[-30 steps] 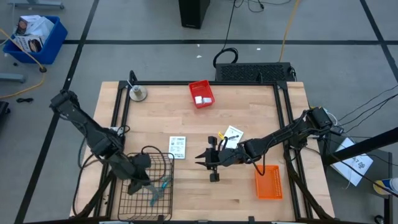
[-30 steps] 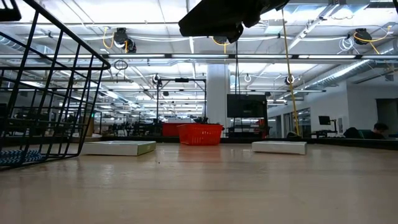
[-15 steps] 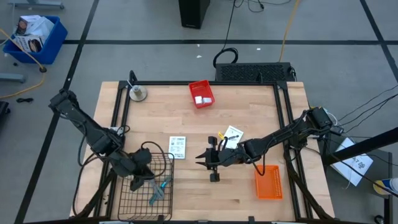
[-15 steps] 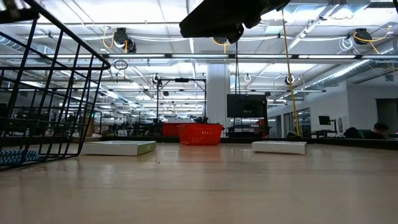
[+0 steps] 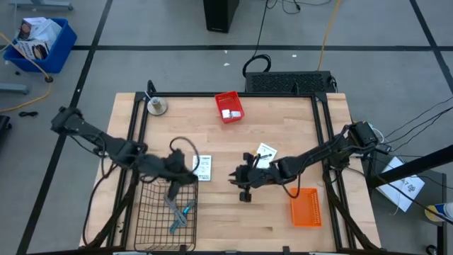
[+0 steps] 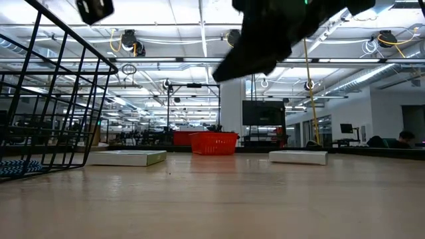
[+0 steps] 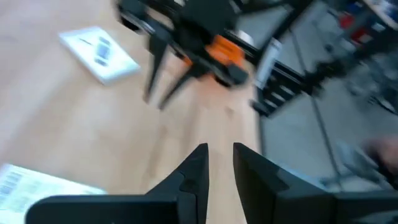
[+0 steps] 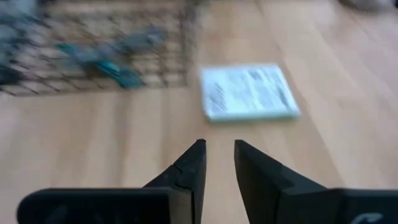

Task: Pick and place items into bin
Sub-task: Put the left white card reader box into the orange basket

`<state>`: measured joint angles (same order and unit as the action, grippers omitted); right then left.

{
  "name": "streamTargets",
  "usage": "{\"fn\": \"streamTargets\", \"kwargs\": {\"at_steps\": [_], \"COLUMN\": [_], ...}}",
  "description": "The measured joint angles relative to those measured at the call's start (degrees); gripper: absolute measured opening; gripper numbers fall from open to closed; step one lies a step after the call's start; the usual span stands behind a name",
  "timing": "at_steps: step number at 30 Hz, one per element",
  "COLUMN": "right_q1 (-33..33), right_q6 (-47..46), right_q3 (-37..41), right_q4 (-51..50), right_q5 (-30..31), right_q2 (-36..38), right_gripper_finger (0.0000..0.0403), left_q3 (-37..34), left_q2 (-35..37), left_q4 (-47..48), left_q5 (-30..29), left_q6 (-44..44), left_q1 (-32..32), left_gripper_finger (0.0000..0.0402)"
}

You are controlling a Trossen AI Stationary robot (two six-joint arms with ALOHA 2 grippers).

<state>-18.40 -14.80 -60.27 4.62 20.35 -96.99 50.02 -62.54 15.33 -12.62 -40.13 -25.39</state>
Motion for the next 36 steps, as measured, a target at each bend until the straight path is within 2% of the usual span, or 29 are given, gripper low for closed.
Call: {"fn": "streamTargets", "kwargs": {"at_steps": [4, 7, 11, 15, 19, 21, 23, 29, 33, 36], "right_q1": [1.2, 2.9, 5.2, 6.9, 8.4, 8.6, 8.7, 11.3, 13.2, 13.2], "right_q6": [-3.5, -6.9, -12.8, -17.3, -22.3, -23.8, -25.3, -30.9, -31.2, -28.5], "right_q3": [0.0, 0.0, 0.0, 0.0, 0.2, 1.2, 2.7, 9.1, 13.5, 16.6], "right_q4": [-10.0, -17.9, -28.3, -37.8, -45.8, -47.2, -47.3, -47.8, -45.1, -36.4], "right_q5": [3.4, 3.7, 3.7, 3.5, 3.4, 3.6, 3.4, 1.9, 2.0, 1.5], "right_q2": [0.4, 1.8, 5.9, 11.0, 15.2, 17.0, 18.2, 21.1, 21.5, 21.6], "right_gripper_finger": [0.0094, 0.0106, 0.0107, 0.0081, 0.0024, 0.0007, 0.0008, 0.0003, 0.0001, 0.0001], "left_q3": [0.0, 0.0, 0.0, 0.0, 0.0, 0.0, 0.0, 0.7, 2.2, 3.4], "left_q2": [-1.0, -3.0, -7.6, -13.5, -20.3, -23.6, -26.2, -31.8, -32.9, -30.7], "left_q4": [-1.2, -2.6, -5.4, -10.4, -18.3, -23.4, -26.1, -34.7, -32.0, -24.9], "left_q5": [0.0, 0.2, 6.9, 11.8, 16.7, 20.2, 22.3, 23.2, 24.2, 24.9], "left_q6": [3.8, 5.1, 6.0, 6.0, 8.4, 9.0, 8.4, 5.2, 7.6, 9.7], "left_q1": [6.7, 11.6, 19.0, 24.7, 28.1, 29.5, 30.6, 32.7, 32.6, 32.3], "left_gripper_finger": [0.0076, 0.0076, 0.0076, 0.0076, 0.0058, 0.0029, 0.0008, 0.0006, 0.0007, 0.0010]}}
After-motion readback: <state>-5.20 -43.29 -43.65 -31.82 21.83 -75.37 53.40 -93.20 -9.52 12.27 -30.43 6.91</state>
